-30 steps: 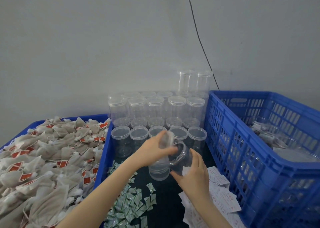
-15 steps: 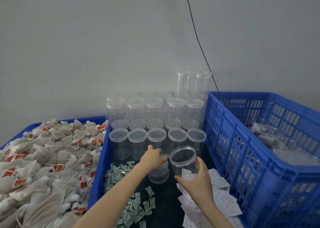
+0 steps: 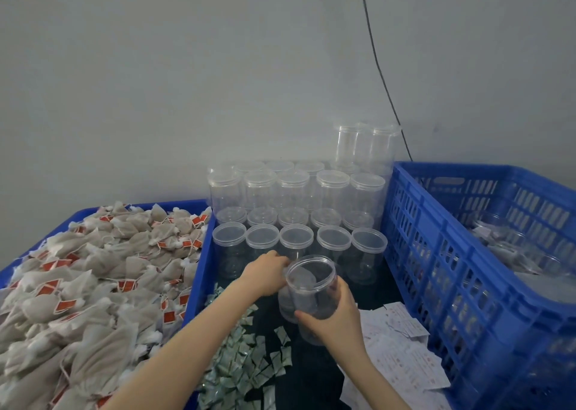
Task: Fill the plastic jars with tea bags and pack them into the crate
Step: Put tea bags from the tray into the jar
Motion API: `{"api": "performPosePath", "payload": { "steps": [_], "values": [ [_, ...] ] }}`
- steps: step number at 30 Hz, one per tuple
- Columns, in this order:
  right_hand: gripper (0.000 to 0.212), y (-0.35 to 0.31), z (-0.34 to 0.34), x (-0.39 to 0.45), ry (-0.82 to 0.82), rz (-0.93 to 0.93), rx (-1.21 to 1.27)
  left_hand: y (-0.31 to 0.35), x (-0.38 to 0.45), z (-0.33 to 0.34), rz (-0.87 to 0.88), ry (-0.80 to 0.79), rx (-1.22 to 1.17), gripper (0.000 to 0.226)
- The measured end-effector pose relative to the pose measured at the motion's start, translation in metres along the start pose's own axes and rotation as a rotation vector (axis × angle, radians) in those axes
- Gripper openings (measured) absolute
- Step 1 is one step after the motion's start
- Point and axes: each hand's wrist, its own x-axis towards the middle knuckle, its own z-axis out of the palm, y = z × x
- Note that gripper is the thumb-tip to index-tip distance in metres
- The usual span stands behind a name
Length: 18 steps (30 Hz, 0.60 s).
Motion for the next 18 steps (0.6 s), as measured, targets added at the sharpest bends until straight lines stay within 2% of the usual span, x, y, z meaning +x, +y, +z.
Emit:
{"api": "performPosePath", "payload": {
  "steps": [5, 7, 10, 12, 16, 18],
  "values": [
    [0.093, -0.02, 0.03, -0.01, -0.15, -0.024, 0.034, -0.049, -0.03, -0.035, -0.092, 0.245, -0.019, 0.039],
    [0.088, -0.024, 0.041, -0.015, -0.205, -0.026, 0.046, -0.074, -0.044, -0.043, -0.21, 0.379, 0.007, 0.032],
    [0.077, -0.025, 0.057, -0.02, -0.266, -0.042, 0.073, -0.105, -0.064, -0.045, -0.48, 0.543, -0.009, 0.018],
    [0.075, -0.025, 0.066, -0.022, -0.288, -0.04, 0.095, -0.123, -0.071, -0.041, -0.557, 0.433, 0.086, 0.016],
    [0.082, -0.023, 0.079, -0.029, -0.343, -0.018, 0.104, -0.143, -0.078, -0.025, -0.409, -0.056, 0.038, 0.025],
    [0.084, -0.02, 0.084, -0.03, -0.353, -0.018, 0.097, -0.145, -0.08, -0.019, -0.387, -0.176, 0.019, 0.028]
  ]
}}
